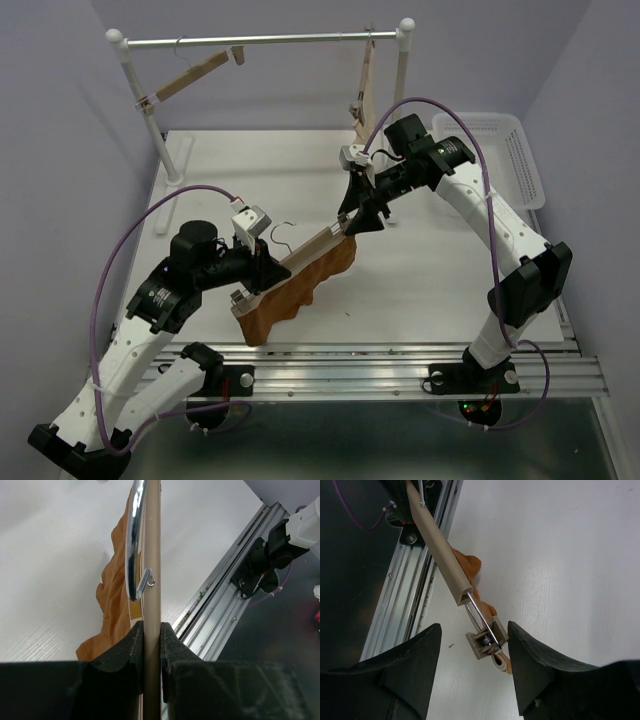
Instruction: Remove the underwear clipped to the hanger
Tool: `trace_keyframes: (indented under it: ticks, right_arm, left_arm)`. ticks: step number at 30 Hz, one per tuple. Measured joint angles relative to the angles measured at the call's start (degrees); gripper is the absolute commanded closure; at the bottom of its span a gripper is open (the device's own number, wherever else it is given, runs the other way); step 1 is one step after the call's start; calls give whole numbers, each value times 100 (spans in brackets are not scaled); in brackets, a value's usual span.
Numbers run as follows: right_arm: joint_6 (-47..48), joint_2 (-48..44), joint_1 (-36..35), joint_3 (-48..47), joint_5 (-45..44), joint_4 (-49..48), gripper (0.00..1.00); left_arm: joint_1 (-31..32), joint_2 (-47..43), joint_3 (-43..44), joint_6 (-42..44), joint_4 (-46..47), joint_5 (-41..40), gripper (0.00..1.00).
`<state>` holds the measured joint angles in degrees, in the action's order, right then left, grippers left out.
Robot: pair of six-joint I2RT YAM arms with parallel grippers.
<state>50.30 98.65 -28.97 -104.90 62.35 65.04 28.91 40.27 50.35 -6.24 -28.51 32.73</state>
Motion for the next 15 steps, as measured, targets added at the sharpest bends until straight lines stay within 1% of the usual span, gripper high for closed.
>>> trace_keyframes:
  ticks: [1, 2, 4, 5, 7, 8, 9, 10, 11, 13, 15]
  right_arm:
    - [0, 0, 0, 0, -2, 0, 42]
    - [0, 0, 0, 0, -7, 0, 45]
    - [-2, 0, 0, 0, -13, 0, 46]
    - [4, 0, 0, 0, -20, 2, 50]
    - [31, 0, 0, 0, -28, 4, 53]
    - [74, 0, 0, 0, -35, 11, 55]
    - [103, 0, 0, 0, -44, 17, 62]
    - [144, 0, 0, 0, -50, 22, 65]
    - [188, 0, 0, 0, -59, 31, 72]
    - [275, 4, 0, 0, -70, 79, 78]
    - [398, 13, 0, -4, -68, 140, 99]
  left_arm:
    - [0, 0, 0, 2, -9, 2, 100]
    - [0, 0, 0, 2, -11, 4, 100]
    - [2, 0, 0, 2, -13, 11, 100]
    - [4, 0, 0, 4, -13, 15, 100]
    - [24, 0, 0, 7, -15, 22, 100]
    - [26, 0, 0, 7, -17, 26, 100]
    - [26, 0, 0, 7, -20, 31, 100]
    - [28, 0, 0, 9, -26, 37, 100]
    - [28, 0, 0, 9, -33, 42, 100]
    - [28, -2, 0, 11, -63, 46, 100]
    - [28, 0, 0, 9, -85, 48, 100]
